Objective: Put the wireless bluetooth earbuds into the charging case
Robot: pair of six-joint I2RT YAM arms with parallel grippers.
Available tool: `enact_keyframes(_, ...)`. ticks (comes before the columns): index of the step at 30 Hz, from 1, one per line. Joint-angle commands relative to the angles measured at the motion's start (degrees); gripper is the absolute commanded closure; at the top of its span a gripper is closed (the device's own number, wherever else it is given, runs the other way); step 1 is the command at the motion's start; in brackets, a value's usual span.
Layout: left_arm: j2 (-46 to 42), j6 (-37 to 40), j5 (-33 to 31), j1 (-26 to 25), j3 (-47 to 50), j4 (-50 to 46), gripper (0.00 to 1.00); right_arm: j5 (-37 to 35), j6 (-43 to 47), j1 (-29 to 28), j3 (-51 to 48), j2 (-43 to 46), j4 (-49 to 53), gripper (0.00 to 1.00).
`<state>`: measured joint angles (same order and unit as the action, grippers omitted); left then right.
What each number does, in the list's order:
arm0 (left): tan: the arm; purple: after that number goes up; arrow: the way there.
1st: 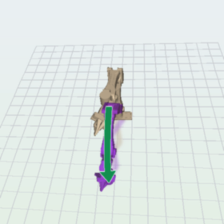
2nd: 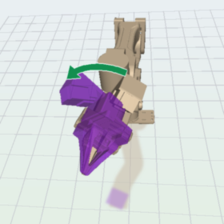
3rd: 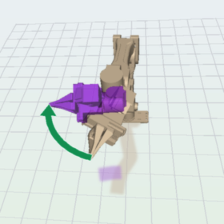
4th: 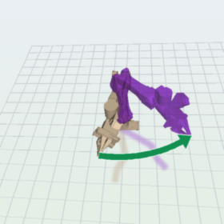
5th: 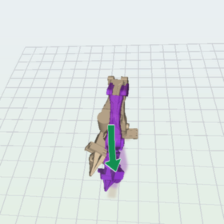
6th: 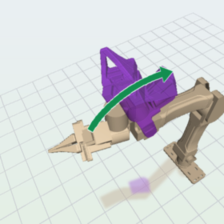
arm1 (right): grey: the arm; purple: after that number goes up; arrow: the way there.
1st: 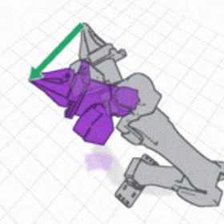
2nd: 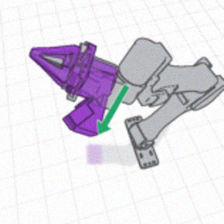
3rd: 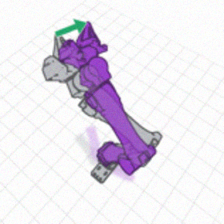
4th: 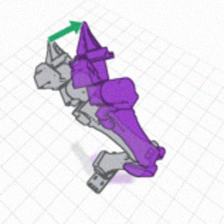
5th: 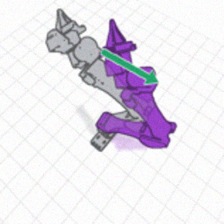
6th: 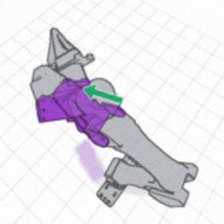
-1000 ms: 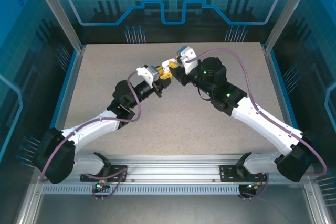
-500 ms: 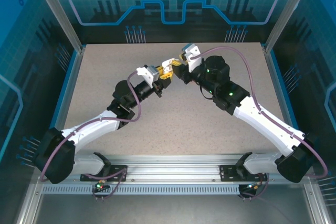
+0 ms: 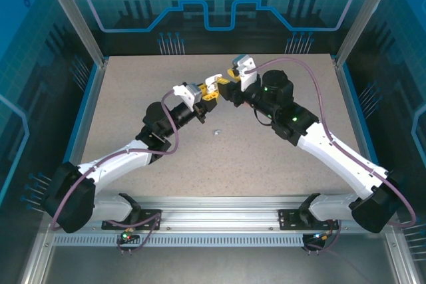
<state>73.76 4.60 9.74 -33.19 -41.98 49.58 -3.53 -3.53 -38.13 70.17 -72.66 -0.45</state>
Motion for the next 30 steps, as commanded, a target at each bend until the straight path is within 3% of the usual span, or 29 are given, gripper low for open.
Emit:
enact_keyframes(1, -1.5, 0.4, -1.2, -0.3, -1.4, 2.6, 1.00, 0.6, -6.6, 4.2, -0.7, 3.1, -1.6, 0.52)
enact_keyframes(5, -2.3, 0.3, -4.3, -0.2, 0.7, 3.5, 1.00, 2.2, -15.6, 10.3, -3.6, 5.7, -1.0, 0.47)
enact_keyframes(11, -4.1, -1.1, -8.6, 2.2, 4.7, 4.7, 1.00, 5.4, -25.3, 15.6, -4.0, 2.8, 10.0, 0.40)
enact_keyframes(18, -8.1, -2.1, -10.1, 4.7, 9.1, 3.5, 1.00, 9.8, -29.9, 12.1, -4.2, -10.6, 21.6, 0.41)
enact_keyframes(25, -13.7, -2.9, -11.9, 6.8, 12.8, 1.1, 1.00, 10.9, -21.0, 5.7, 3.6, -28.0, 33.3, 0.42)
enact_keyframes(30, -17.1, -3.0, -12.8, 7.3, 14.3, -0.7, 1.00, 13.8, -18.9, 4.4, 6.4, -33.7, 34.4, 0.28)
